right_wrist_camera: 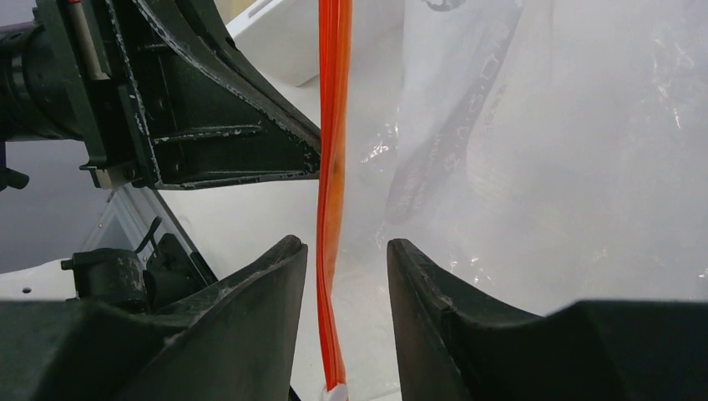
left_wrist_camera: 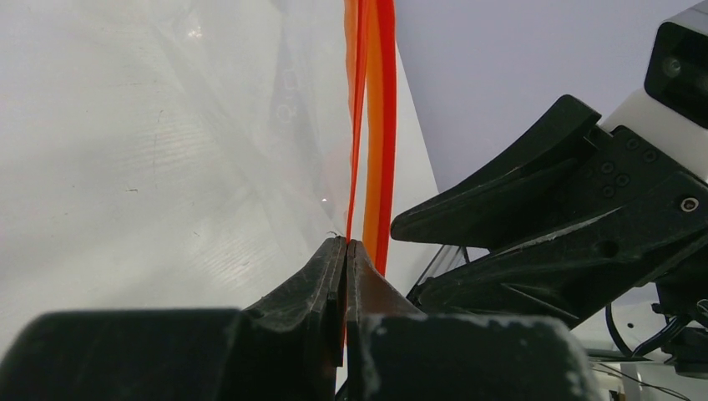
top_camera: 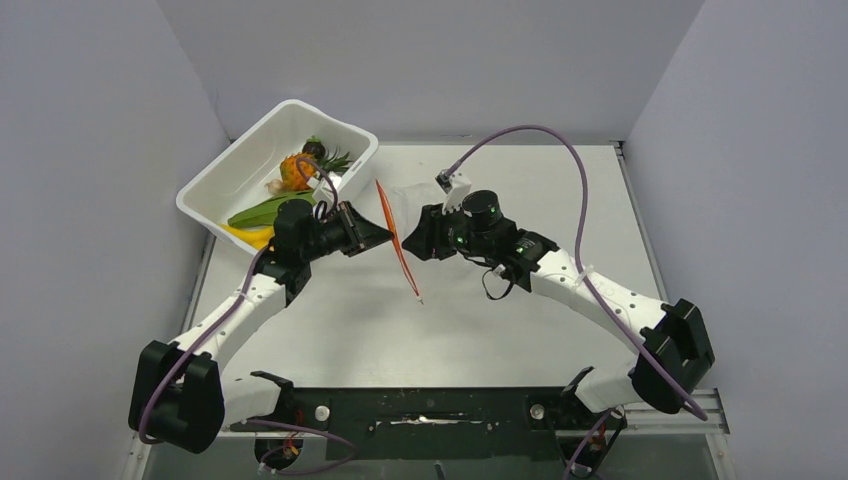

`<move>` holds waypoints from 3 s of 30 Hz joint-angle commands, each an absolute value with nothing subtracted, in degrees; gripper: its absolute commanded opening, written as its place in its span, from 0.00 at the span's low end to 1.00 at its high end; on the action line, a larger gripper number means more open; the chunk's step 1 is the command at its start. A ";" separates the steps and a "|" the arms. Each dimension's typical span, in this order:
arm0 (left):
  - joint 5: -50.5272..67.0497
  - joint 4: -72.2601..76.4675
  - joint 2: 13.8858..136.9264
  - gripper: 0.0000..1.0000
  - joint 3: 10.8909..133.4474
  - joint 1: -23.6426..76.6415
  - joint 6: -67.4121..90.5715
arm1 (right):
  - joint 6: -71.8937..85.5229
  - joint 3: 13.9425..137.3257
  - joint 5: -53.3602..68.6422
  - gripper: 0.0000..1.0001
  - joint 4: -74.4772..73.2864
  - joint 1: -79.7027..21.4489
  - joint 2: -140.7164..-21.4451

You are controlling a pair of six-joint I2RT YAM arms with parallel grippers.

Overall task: Place the food in the zip-top bag and seal the zipper
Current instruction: Open the zipper of the food storage bag at the center of the board.

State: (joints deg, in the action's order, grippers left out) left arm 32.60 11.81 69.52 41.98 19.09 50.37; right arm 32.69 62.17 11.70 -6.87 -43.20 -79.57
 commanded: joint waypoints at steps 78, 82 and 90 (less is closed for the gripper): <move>36.31 25.67 64.66 0.73 40.57 18.63 51.96 | 36.39 70.14 -14.65 0.00 -14.69 -47.98 -78.49; 35.42 25.85 66.94 0.73 42.49 19.02 51.57 | 37.15 71.26 -15.08 0.00 -14.46 -49.12 -80.30; 29.76 19.66 69.15 0.73 46.12 19.12 47.19 | 36.84 73.72 -16.77 0.00 -15.73 -50.54 -82.07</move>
State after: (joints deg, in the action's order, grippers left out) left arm 31.27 17.80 68.73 42.13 19.03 49.19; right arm 36.47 70.28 -14.79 -18.39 -50.00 -81.52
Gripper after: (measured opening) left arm 0.729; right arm 0.036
